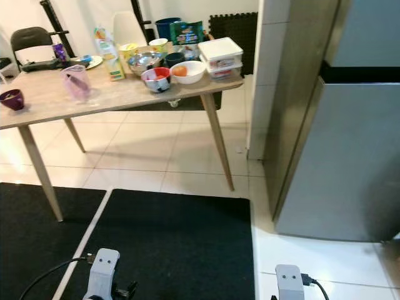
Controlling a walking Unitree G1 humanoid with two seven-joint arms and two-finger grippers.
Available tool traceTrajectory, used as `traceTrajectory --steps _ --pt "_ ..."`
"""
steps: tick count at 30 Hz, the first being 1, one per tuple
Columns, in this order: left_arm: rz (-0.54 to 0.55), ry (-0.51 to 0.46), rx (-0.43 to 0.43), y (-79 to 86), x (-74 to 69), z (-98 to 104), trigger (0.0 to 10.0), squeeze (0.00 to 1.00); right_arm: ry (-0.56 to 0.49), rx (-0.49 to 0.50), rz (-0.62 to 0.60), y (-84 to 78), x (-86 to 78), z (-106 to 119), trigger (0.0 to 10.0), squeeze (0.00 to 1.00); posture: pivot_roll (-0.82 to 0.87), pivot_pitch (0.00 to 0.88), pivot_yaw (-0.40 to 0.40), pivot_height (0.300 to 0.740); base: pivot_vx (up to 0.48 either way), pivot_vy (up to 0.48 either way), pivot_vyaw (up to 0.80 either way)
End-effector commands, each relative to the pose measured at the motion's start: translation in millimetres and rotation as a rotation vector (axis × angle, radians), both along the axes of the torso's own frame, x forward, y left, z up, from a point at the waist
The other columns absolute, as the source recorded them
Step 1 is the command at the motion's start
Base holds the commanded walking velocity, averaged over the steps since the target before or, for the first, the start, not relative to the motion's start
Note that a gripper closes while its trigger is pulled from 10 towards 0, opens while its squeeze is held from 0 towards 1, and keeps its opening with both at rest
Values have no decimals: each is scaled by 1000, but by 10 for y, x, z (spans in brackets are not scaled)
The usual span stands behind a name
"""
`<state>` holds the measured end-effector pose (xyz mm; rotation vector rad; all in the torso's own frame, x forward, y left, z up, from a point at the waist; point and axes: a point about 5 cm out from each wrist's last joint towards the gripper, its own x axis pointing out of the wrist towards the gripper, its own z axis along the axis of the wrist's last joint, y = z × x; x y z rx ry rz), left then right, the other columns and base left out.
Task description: Restocking fridge
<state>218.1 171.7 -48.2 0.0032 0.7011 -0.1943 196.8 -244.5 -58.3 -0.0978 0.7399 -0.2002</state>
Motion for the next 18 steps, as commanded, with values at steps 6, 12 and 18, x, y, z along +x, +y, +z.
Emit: traceTrajectory --steps 6,12,18 --pt "26 21 4 66 -53 -26 10000 0 24 21 -8 51 -63 -55 10000 0 25 119 130 740 0 269 0" --pt "28 19 1 69 -36 -16 10000 0 23 25 -5 70 -56 -57 10000 0 22 120 129 740 0 270 0" --pt "28 14 -5 53 -15 -2 10000 0 24 26 -4 68 -53 -55 10000 0 22 118 128 740 0 270 0"
